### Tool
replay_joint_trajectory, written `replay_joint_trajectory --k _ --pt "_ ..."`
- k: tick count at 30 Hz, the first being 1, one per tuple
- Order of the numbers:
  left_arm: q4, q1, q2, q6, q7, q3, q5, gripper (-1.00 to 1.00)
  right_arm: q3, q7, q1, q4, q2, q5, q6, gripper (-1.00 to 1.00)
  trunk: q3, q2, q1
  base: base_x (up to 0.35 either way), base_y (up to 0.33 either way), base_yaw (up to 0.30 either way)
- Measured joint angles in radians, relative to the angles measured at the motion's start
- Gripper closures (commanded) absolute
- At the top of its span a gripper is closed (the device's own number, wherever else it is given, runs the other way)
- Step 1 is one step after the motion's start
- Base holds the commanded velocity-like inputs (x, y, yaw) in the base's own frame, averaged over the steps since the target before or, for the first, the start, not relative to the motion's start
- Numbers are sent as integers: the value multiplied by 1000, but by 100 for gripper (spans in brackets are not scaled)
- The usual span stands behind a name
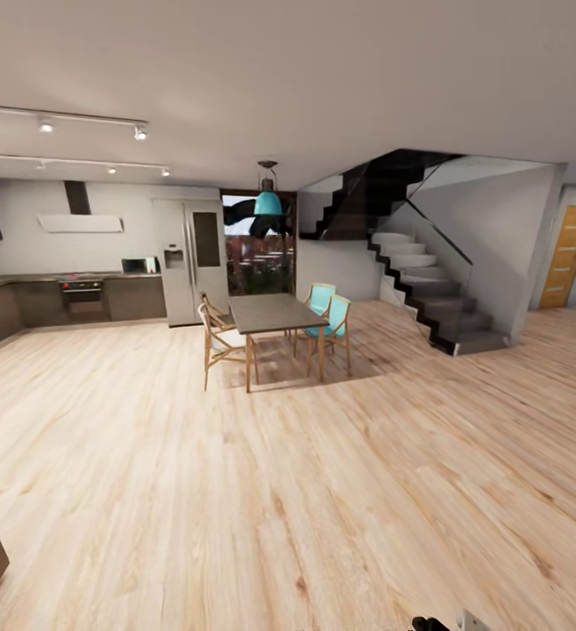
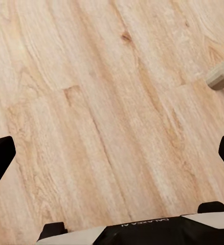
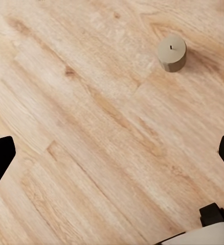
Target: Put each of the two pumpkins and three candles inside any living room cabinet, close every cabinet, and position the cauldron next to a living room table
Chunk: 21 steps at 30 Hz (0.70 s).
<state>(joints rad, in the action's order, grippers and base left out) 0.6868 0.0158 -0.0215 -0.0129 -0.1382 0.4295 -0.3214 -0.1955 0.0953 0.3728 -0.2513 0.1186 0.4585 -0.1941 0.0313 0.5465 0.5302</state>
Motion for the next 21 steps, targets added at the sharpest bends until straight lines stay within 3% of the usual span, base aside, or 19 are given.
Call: replay_joint_trajectory --k 12,21 --pt "-13 -1 -1 2 0 0 -1 -100 -7 0 0 2 1 -1 -1 -100 -19 0 0 15 -3 -84" --pt "-14 -1 -1 1 0 0 -1 -100 -9 -2 0 2 1 -1 -15 -100 -33 0 0 127 26 -21"
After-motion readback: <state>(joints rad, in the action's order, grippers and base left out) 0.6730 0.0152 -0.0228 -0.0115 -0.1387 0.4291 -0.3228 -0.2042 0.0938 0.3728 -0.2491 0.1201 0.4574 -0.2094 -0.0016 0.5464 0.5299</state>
